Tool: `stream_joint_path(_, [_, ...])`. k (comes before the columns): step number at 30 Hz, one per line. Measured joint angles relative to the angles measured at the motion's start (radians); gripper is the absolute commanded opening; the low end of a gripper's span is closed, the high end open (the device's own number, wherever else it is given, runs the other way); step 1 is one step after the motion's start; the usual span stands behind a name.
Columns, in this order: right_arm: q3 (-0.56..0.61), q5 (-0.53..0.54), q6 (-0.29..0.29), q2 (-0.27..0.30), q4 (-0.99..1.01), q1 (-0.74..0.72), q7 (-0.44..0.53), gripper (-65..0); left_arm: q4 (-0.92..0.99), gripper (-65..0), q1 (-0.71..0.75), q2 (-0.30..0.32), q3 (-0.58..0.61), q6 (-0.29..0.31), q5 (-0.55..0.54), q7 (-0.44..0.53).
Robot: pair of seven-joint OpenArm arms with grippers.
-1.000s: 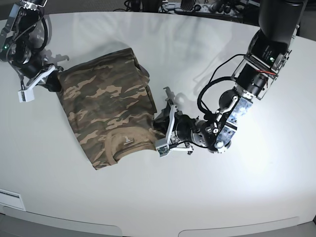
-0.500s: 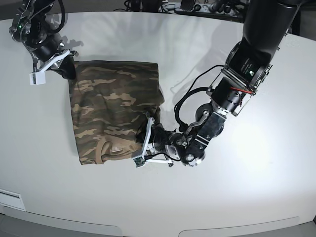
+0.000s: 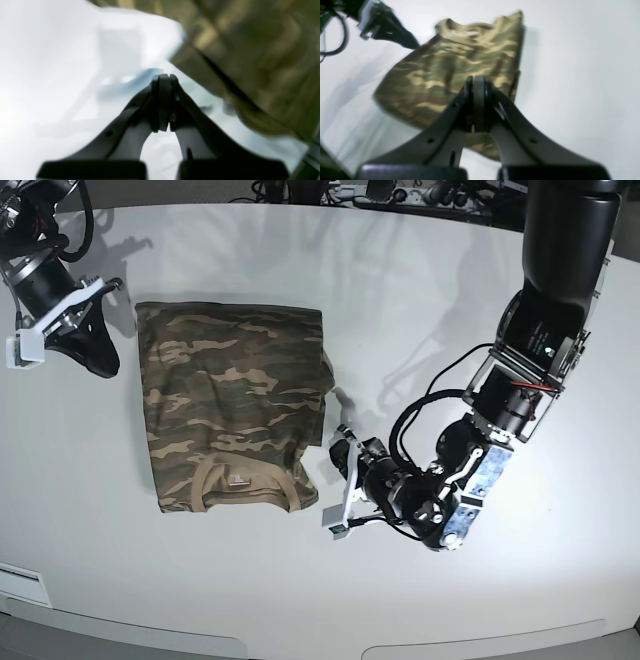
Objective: Fold the T-shirt properly
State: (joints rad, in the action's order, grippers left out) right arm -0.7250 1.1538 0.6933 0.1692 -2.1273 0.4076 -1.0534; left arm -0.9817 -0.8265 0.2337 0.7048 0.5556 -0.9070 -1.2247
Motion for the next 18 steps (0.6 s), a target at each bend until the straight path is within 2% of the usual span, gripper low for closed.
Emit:
stream_joint_path(3, [-0.018,0.135,0.0,0.023,0.0,0.0,-0.071,-65.0,-0.023,-65.0,0.001,0.064,-0.036,0.043,-0.238,-0.064])
stream_joint_path(6, [-0.019,0.288,0.0,0.035,0.0,-0.001,-0.154,-65.0,-0.041,-65.0,0.011,0.107,-0.112,0.105,-0.544,-0.188])
stream_joint_path(7, [-0.019,0.312,0.0,0.036,0.0,-0.001,-0.191,-65.0,-0.046,-65.0,0.018,0.114,-0.148,0.111,-0.576,-0.167])
stream_joint_path(9, [-0.021,0.309,0.0,0.036,0.0,-0.004,-0.283,-65.0,-0.065,-65.0,0.03,0.116,-0.229,0.112,-0.545,-0.18])
stream_joint_path(11, [-0.021,0.294,0.0,0.035,0.0,0.0,-0.328,-65.0,-0.082,-65.0,0.059,0.117,-0.314,0.093,-0.553,-0.166])
stream_joint_path(15, [-0.023,0.302,0.0,0.04,-0.021,0.035,-0.332,-65.0,-0.158,-65.0,0.147,0.114,-0.474,-0.002,-0.549,-0.184])
stream_joint_path(18, [-0.023,0.295,0.0,0.039,-0.063,0.091,-0.338,-65.0,-0.278,-65.0,0.212,0.133,-0.571,-0.001,-0.552,-0.179])
